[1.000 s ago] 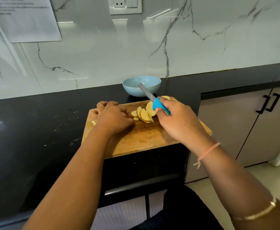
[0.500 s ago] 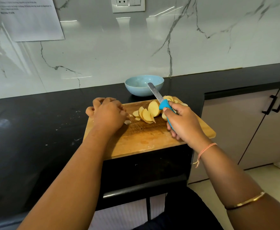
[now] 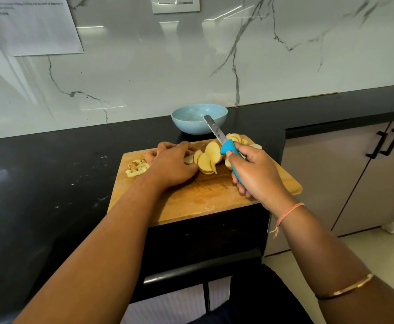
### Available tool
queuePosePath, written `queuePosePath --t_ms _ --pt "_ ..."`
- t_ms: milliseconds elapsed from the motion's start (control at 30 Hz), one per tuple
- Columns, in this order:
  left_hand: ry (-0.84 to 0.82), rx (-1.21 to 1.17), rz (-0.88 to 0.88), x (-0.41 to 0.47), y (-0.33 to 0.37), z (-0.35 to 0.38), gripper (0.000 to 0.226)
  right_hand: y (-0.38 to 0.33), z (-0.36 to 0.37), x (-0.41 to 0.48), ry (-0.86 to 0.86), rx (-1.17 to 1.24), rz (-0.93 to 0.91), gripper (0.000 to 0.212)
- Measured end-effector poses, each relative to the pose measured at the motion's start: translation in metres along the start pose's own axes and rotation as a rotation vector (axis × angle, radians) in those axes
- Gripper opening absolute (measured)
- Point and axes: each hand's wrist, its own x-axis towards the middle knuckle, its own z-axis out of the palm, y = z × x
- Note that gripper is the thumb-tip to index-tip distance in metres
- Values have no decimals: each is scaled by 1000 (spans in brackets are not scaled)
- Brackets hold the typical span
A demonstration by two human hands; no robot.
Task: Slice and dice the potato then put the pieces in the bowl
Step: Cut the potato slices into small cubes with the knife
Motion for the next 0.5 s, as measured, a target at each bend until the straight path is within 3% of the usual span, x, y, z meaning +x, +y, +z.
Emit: queuePosePath --t_ms 200,500 --pt "25 -71 -14 1 -1 -3 37 0 0 1 5 3 8 43" --pt "179 -154 -27 -9 -4 -18 59 -1 0 1 9 9 15 43"
